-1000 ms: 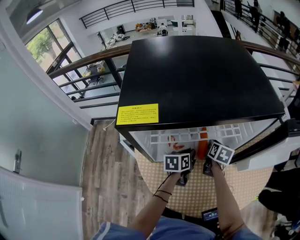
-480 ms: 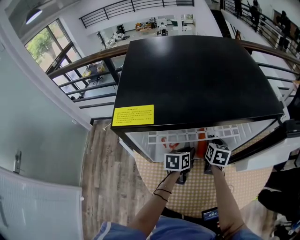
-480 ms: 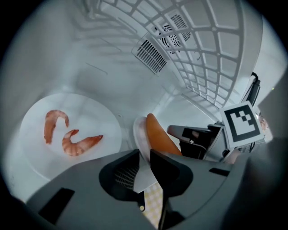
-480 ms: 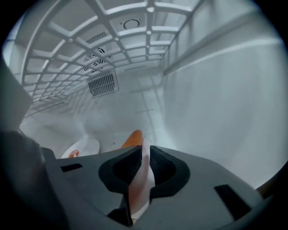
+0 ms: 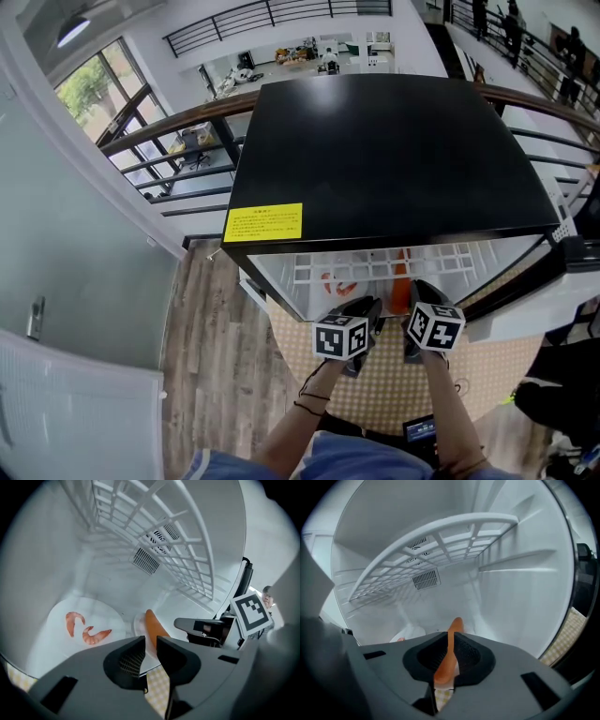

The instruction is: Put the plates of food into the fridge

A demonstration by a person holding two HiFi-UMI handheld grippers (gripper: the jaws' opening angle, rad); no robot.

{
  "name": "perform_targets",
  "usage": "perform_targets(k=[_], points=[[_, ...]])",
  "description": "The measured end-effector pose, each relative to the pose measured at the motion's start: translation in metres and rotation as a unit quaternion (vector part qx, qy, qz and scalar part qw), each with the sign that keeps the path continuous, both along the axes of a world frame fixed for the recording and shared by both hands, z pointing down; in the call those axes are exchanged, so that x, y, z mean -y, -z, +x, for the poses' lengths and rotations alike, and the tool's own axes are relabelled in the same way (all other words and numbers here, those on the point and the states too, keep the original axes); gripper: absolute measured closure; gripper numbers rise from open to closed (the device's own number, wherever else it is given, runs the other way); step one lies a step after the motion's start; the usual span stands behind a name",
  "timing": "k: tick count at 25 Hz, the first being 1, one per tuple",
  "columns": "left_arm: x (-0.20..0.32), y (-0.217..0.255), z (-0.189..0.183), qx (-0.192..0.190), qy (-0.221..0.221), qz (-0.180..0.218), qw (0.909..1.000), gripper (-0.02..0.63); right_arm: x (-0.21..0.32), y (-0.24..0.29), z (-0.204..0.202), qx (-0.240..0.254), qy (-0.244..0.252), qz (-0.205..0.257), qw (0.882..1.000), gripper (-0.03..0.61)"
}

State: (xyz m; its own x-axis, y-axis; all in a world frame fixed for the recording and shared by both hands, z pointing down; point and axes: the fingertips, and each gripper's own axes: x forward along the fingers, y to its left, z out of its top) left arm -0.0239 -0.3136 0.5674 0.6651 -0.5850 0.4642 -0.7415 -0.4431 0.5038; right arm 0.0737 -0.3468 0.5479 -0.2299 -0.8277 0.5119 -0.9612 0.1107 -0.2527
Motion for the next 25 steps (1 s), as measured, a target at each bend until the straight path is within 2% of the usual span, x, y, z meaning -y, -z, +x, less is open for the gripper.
perform_targets(k=[7, 15, 21, 25], points=[[-0.039, 0.018, 0.001, 0.001, -0.007, 0.023, 0.9997, 0.545, -0.039, 0.016, -0.008, 0.040, 0.023, 0.006, 0.999, 0.531], [-0.099, 0.047, 0.001, 0.005, -0.013, 0.059, 0.9981, 0.545, -0.110, 0.029, -0.009, 0.061, 0.078, 0.000, 0.995, 0.532], [-0.149, 0.068, 0.004, -0.007, 0.005, 0.077, 0.9970, 0.545, -0.156, 0.046, -0.003, 0.085, 0.103, 0.003, 0.991, 0.537], [-0.174, 0.078, -0.001, -0.011, 0.039, 0.089, 0.9952, 0.545, -0.183, 0.053, -0.005, 0.094, 0.134, 0.003, 0.987, 0.540]])
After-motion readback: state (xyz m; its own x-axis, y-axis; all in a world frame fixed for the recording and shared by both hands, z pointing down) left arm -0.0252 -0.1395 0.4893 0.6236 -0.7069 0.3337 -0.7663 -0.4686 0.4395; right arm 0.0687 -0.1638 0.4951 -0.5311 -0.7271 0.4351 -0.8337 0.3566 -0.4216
